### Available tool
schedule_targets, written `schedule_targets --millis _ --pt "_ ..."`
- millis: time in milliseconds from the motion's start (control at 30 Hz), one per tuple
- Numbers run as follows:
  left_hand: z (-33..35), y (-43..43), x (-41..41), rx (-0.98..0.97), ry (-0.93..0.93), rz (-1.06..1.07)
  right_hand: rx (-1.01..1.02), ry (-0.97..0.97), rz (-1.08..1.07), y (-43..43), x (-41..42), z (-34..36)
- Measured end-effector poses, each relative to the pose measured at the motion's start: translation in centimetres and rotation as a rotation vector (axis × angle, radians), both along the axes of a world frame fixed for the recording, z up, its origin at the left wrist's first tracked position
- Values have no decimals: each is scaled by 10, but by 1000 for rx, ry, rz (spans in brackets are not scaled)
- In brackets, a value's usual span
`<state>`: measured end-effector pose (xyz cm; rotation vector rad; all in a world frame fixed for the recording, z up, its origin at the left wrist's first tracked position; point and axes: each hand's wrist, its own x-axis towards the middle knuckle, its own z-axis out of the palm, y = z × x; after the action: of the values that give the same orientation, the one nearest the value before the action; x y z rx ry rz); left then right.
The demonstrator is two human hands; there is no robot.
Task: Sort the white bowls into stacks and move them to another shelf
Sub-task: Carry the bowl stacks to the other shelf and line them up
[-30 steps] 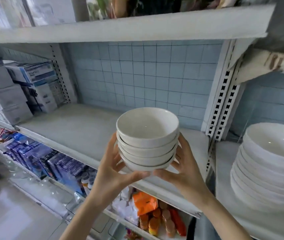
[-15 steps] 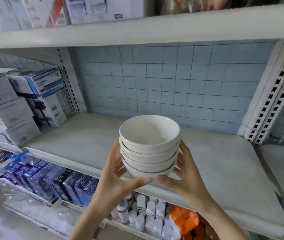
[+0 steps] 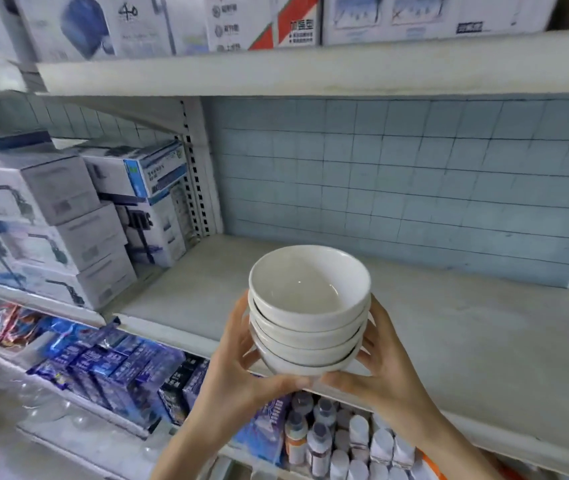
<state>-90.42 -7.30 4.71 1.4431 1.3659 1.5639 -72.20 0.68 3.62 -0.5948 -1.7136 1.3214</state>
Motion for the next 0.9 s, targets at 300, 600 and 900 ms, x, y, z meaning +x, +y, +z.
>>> schedule_targets --millis 300,600,900 --pt "-7 59 -84 -50 94 -65 15 -56 4 56 -72 -10" --pt "-21 108 -148 -178 118 -172 -23 -168 45 96 -125 -19" --pt "-42 146 -219 -278 202 -182 -38 -293 86 128 -192 -26"
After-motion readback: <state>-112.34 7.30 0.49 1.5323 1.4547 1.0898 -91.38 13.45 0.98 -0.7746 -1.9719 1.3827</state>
